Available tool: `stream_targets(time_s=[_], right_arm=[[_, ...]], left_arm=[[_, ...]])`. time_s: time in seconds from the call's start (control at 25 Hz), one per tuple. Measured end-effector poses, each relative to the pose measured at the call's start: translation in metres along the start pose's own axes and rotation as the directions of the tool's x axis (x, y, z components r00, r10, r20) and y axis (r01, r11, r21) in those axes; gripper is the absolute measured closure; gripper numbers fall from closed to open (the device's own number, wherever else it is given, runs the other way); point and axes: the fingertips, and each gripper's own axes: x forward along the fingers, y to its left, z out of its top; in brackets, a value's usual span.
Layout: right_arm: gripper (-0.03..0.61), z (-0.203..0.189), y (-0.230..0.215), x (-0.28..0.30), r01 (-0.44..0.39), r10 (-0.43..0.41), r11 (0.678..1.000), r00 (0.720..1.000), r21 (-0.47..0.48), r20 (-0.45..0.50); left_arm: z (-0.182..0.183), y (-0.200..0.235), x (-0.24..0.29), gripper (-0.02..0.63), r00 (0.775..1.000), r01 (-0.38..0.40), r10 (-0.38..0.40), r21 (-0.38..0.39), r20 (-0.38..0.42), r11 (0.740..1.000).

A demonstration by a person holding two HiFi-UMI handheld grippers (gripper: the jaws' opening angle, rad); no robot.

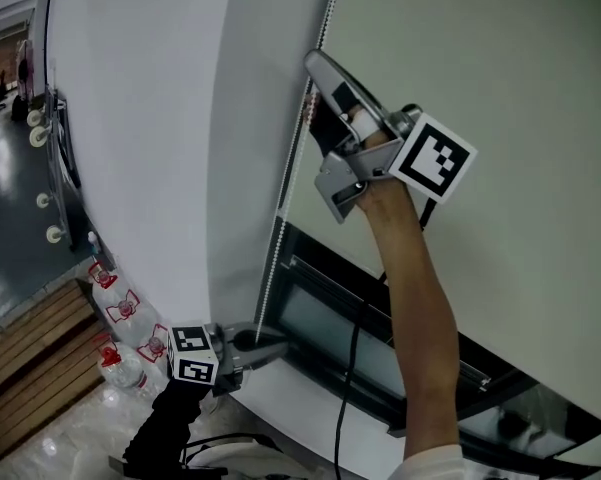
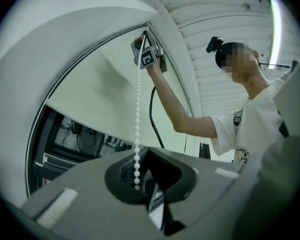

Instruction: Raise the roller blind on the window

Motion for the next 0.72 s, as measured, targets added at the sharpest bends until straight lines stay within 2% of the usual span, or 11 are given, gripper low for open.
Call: stream_targets(time_s=[0.16, 0.72], right_arm=[[0.565, -0.016, 0.008, -0.004, -0.019, 0.019, 1.000, 1.000, 0.017, -0.020], [0.565, -0.142, 0.026, -0.068, 0.040, -0.029, 0.998, 0.981, 0.052, -0.191]], left_arm=[[0.000, 0.000, 0.001, 0.615, 1.000, 0.001, -0.001, -0.005, 0.002, 1.000], [0.003, -0.002, 0.010, 0.615, 1.000, 0.016, -0.016, 0.003, -0.006, 1.000]])
